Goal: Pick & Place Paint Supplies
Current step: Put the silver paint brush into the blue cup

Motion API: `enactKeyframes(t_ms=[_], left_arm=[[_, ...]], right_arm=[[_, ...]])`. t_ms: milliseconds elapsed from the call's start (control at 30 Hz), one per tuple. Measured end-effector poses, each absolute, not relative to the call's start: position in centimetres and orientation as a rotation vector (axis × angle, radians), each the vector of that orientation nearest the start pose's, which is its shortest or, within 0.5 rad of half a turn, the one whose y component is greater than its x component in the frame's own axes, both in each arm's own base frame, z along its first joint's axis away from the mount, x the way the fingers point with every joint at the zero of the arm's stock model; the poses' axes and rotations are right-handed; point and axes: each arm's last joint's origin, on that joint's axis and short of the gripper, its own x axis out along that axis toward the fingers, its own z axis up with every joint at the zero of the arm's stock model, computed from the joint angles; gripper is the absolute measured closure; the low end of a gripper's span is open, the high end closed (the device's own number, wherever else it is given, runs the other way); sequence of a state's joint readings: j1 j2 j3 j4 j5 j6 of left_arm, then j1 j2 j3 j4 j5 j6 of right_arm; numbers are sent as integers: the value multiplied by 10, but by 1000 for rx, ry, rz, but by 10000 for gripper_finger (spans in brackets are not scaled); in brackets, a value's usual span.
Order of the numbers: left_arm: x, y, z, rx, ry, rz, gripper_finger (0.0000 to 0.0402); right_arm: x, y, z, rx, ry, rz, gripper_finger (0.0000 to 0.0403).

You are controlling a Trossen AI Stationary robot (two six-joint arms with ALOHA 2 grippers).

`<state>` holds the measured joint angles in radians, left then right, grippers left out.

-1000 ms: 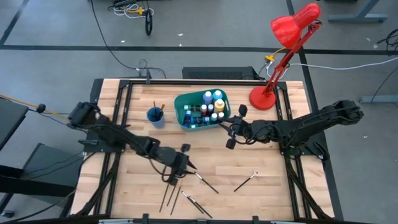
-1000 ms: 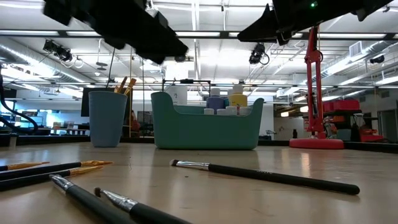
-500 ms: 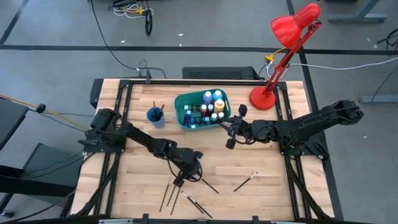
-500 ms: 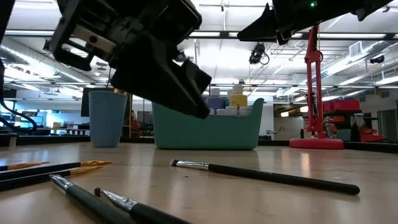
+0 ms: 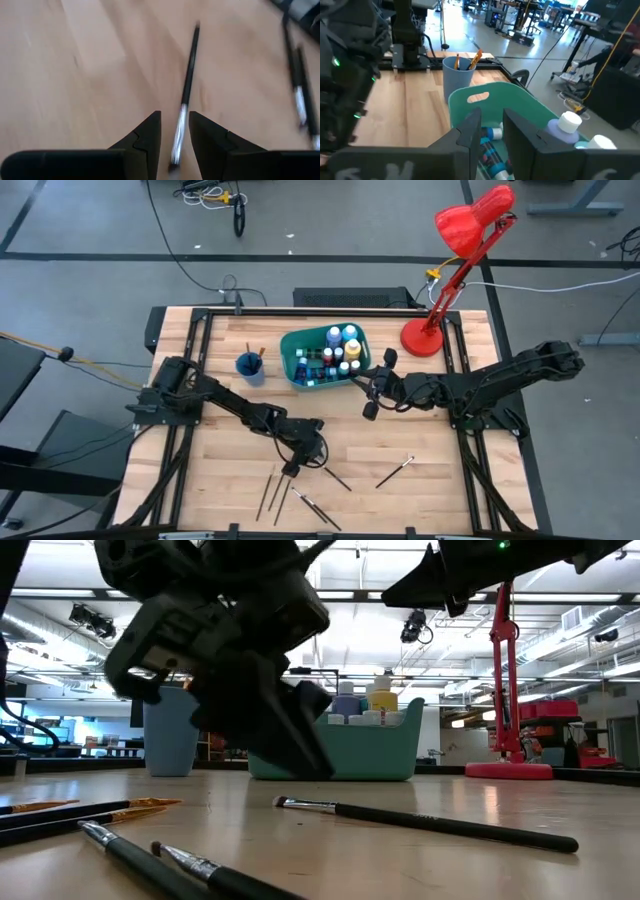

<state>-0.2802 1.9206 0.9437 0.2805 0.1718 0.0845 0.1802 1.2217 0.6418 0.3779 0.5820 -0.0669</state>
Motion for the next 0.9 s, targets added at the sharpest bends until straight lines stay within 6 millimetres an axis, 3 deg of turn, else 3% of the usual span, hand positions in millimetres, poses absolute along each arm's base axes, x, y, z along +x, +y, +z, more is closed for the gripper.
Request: enactKeyframes(t_ms=[400,567,733,900], left_arm=[[363,-112,82,56,711,-472,292],[362,-111,80,95,711,-437,311],[362,-110,79,110,711,-438,384],[362,-110,81,110,707,-412,372]], right_arm=[[257,34,245,-73,232,-251,319],[257,34,246,-80,227,-252,319],[257,34,246,-81,223,-252,319],[257,34,246,-81,221,-252,319]])
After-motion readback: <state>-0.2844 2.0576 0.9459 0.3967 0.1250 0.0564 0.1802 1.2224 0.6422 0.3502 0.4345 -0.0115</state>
